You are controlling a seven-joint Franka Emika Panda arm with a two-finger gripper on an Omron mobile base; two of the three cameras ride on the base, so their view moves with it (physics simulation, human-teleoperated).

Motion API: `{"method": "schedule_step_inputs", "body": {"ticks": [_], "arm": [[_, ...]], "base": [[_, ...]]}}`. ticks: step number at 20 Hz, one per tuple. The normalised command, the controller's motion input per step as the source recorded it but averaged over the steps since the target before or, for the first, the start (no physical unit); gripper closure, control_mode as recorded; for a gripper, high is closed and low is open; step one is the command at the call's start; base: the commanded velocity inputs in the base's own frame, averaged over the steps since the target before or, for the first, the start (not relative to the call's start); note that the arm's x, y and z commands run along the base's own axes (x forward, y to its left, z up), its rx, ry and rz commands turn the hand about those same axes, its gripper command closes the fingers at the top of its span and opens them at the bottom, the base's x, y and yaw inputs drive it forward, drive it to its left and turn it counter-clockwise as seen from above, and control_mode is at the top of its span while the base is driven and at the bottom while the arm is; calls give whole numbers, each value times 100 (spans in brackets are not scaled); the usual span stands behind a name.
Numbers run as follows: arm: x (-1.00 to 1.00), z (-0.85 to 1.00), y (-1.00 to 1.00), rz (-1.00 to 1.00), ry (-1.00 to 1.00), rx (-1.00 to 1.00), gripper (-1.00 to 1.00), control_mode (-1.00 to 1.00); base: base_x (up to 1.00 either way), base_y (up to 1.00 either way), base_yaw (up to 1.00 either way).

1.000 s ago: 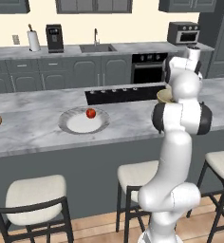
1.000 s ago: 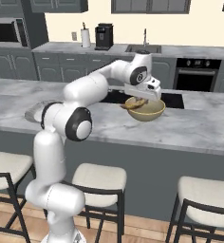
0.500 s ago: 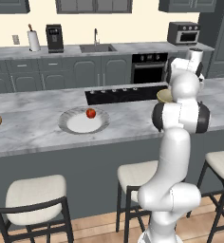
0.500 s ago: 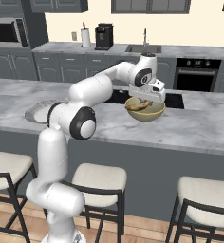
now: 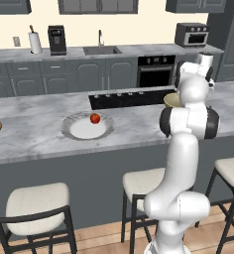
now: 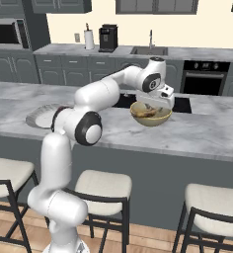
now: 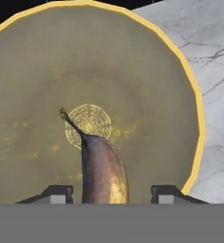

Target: Take the fruits from the plate on the dining counter and place two fruits in each bowl.

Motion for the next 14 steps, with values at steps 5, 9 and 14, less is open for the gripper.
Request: {"method": "schedule_step_inputs", "body": {"ticks": [5, 9, 14], "arm": [[1, 3, 0, 0, -1, 0, -100, -100], [-27, 15, 31, -1, -5, 0, -100, -100], [-52, 29, 93, -1, -1, 0, -100, -100]], "base": [[0, 0, 0], [0, 0, 0], [0, 0, 0]]}}
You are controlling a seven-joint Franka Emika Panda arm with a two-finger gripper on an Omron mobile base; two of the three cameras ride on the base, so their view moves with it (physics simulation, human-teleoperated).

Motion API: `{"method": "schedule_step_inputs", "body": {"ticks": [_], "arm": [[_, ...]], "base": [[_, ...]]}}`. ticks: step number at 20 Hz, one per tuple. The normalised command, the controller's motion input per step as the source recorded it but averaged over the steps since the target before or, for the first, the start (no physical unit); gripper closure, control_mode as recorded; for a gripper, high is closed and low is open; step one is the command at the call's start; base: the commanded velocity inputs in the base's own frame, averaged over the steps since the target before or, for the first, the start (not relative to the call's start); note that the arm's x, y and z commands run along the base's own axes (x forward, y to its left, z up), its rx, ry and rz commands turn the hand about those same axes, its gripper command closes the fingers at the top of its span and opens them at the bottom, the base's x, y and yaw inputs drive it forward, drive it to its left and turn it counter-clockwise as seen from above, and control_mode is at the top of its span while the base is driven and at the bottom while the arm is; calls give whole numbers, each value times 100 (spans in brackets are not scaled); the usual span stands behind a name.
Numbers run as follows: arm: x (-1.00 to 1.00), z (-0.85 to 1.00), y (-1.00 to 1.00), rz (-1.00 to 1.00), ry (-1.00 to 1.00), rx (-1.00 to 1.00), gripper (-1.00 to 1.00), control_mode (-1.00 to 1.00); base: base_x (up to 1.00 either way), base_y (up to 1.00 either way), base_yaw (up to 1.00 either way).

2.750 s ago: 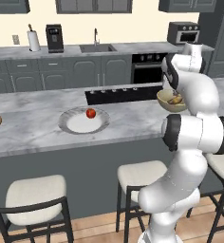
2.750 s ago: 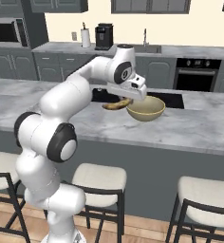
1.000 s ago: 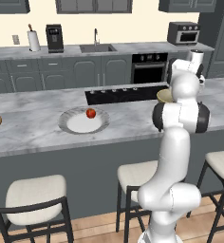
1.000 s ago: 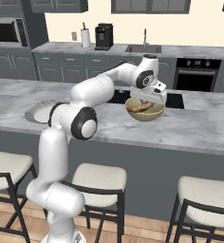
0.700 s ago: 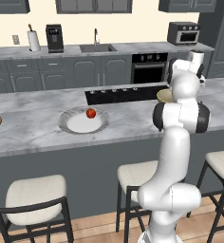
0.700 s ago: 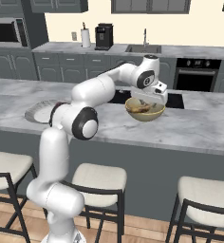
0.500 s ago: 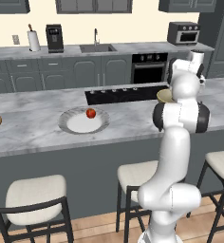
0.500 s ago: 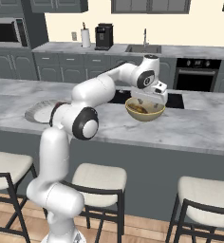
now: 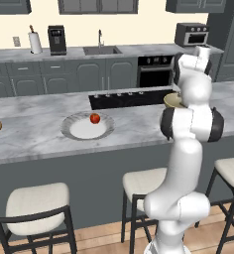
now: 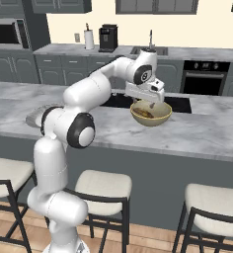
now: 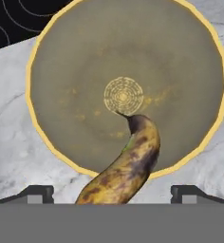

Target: Take the fruits from the plate on the dining counter and place two fruits in each bowl.

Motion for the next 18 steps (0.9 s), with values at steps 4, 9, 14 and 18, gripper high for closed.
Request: {"method": "schedule_step_inputs", "body": {"ticks": [4, 9, 14, 18], "arm": [[-33, 30, 100, 0, 0, 0, -100, -100], [-42, 17, 100, 0, 0, 0, -100, -100], [-31, 2, 100, 4, -3, 0, -100, -100], [-13, 0, 100, 6, 0, 0, -100, -100]], "base": [[0, 0, 0], [0, 0, 0], [0, 0, 0], [0, 0, 0]]}}
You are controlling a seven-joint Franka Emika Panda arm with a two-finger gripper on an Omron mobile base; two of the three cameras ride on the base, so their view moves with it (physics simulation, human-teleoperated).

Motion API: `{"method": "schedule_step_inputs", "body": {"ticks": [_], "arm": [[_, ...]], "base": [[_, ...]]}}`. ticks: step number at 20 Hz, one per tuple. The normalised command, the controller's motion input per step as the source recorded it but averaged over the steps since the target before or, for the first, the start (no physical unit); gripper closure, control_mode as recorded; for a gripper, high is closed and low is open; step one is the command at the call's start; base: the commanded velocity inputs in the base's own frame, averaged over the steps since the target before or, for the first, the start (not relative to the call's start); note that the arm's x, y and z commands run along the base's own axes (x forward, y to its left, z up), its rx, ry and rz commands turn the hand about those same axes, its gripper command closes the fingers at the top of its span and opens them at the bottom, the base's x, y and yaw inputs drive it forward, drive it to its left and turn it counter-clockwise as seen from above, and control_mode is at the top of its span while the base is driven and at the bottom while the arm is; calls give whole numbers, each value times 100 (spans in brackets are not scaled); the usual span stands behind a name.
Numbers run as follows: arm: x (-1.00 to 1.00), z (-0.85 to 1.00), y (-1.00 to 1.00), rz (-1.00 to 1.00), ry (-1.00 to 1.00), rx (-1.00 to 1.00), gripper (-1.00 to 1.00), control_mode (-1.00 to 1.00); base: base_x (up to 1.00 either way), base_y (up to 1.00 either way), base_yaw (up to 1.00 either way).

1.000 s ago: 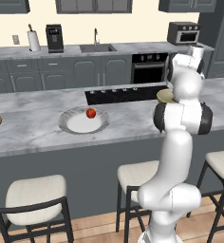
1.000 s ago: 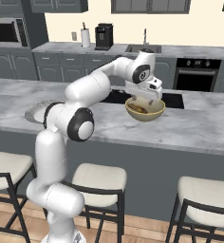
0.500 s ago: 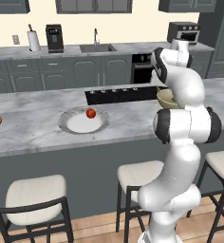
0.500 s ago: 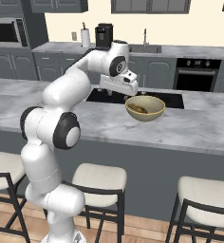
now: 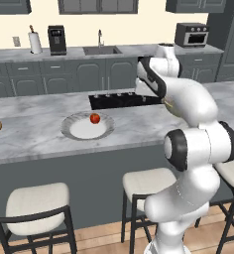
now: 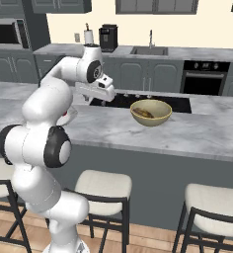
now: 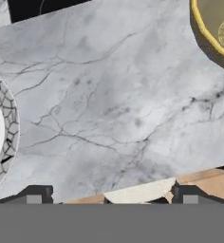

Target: Take the fruits from the plate on the dining counter and place two fruits in each bowl.

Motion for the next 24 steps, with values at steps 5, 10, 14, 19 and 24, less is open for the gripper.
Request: {"method": "schedule_step_inputs", "body": {"ticks": [5, 10, 14, 19, 24], "arm": [[0, 0, 100, 9, 0, 0, -100, -100], [0, 0, 100, 9, 0, 0, -100, -100], [6, 0, 90, 9, 0, 0, -100, -100], [28, -6, 60, 12, 0, 0, -100, -100], [25, -28, 29, 29, 0, 0, -100, -100]], "base": [[0, 0, 0], [0, 0, 0], [0, 0, 0], [0, 0, 0], [0, 0, 0]]}}
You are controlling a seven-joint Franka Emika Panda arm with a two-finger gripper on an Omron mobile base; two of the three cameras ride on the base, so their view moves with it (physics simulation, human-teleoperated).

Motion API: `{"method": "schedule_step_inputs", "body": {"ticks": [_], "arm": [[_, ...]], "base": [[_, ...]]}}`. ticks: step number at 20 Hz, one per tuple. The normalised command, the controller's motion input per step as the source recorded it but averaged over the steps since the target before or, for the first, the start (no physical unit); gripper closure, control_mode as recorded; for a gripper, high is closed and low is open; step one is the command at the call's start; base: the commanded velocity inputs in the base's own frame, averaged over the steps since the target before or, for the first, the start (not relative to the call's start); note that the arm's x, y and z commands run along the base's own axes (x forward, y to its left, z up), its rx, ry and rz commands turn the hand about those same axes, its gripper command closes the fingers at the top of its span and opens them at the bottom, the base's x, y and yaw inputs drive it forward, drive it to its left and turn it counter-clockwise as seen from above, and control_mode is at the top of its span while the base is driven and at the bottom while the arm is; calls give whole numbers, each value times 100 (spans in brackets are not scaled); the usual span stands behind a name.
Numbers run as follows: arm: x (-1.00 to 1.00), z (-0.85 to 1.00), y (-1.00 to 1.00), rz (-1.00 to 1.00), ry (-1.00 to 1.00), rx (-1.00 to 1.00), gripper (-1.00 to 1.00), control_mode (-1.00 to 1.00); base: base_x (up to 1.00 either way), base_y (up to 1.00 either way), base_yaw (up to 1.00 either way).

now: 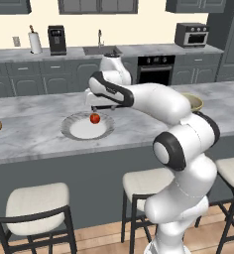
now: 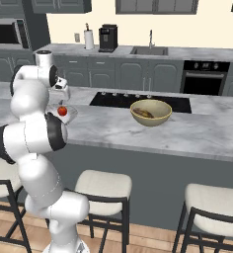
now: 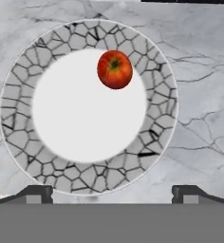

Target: Take the fruits from the plate on the dining counter and place two fruits in each bowl.

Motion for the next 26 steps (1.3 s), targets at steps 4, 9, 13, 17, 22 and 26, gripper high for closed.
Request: {"method": "schedule_step_inputs", "body": {"ticks": [4, 9, 13, 17, 22, 26], "arm": [[36, -25, 13, 22, -4, 0, -100, -100], [26, -15, 0, 3, -2, 0, -100, -100], [35, -10, 1, 0, 0, 0, -100, -100], [38, -18, 0, 1, 0, 0, -100, -100], [35, -28, 8, 0, 0, -1, -100, -100], [24, -38, 14, 0, 0, -2, -100, -100]], "base": [[0, 0, 0], [0, 0, 0], [0, 0, 0], [0, 0, 0], [0, 0, 0], [0, 0, 0]]}}
